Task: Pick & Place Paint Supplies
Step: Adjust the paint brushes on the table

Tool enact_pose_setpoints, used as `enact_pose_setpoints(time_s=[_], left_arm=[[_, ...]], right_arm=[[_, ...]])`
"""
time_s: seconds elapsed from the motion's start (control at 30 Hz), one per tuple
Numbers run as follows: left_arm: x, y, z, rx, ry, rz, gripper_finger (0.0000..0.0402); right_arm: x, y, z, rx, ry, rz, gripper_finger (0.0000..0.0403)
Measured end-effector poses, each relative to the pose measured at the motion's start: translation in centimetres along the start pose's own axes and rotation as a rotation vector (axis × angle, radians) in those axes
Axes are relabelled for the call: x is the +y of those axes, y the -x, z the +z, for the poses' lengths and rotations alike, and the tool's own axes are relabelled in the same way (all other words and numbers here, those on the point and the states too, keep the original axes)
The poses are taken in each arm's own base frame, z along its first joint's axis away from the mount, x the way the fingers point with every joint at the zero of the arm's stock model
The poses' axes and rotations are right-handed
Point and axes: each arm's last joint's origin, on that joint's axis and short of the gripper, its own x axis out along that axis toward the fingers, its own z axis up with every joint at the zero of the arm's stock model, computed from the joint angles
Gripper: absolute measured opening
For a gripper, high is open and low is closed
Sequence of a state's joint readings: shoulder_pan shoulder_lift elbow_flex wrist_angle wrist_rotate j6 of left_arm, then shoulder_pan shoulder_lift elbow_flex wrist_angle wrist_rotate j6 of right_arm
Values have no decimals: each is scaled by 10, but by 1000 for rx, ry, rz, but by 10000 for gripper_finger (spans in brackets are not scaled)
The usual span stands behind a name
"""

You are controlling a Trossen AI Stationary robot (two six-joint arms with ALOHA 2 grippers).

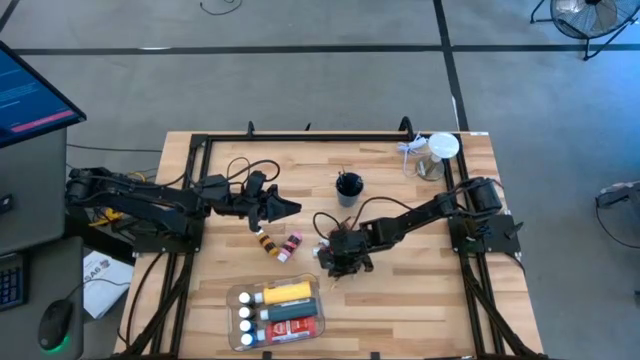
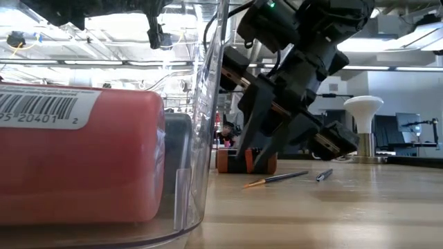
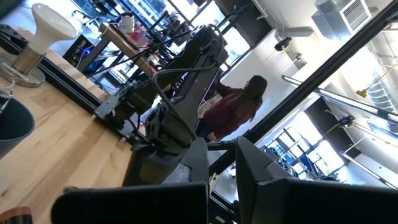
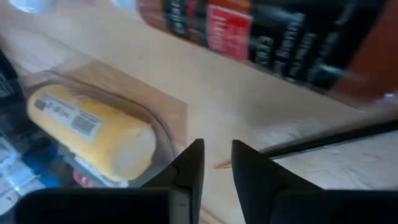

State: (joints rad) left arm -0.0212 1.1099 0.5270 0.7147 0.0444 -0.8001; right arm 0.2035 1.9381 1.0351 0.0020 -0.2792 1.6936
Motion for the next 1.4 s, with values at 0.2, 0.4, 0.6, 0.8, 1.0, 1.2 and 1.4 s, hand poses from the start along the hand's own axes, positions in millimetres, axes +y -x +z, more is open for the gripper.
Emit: enact_pose_setpoints(time_s=[0.2,0.4,0.6,0.8,1.0,1.2,1.4], left_arm=[[0,0,0,0,-1,0,2],[0,0,0,0,-2,-1,2],[0,0,0,3,-2,-3,2],[0,0,0,3,-1,-4,2],[0,0,0,5,1,-5,2],[0,0,0,5,0,-5,2],[0,0,0,5,-1,-6,2]], right_arm=[[-1,-1,-4,11,87,-12,53],[-11,-2,-10,-35,102,-111,13],[-19,2,-16,-73,116,-207,8],[-24,13,-17,-89,155,-293,3],[-38,47,-20,-218,159,-504,1],[-37,82,-22,-328,181,-561,2],[-27,113,-30,-478,195,-456,1]])
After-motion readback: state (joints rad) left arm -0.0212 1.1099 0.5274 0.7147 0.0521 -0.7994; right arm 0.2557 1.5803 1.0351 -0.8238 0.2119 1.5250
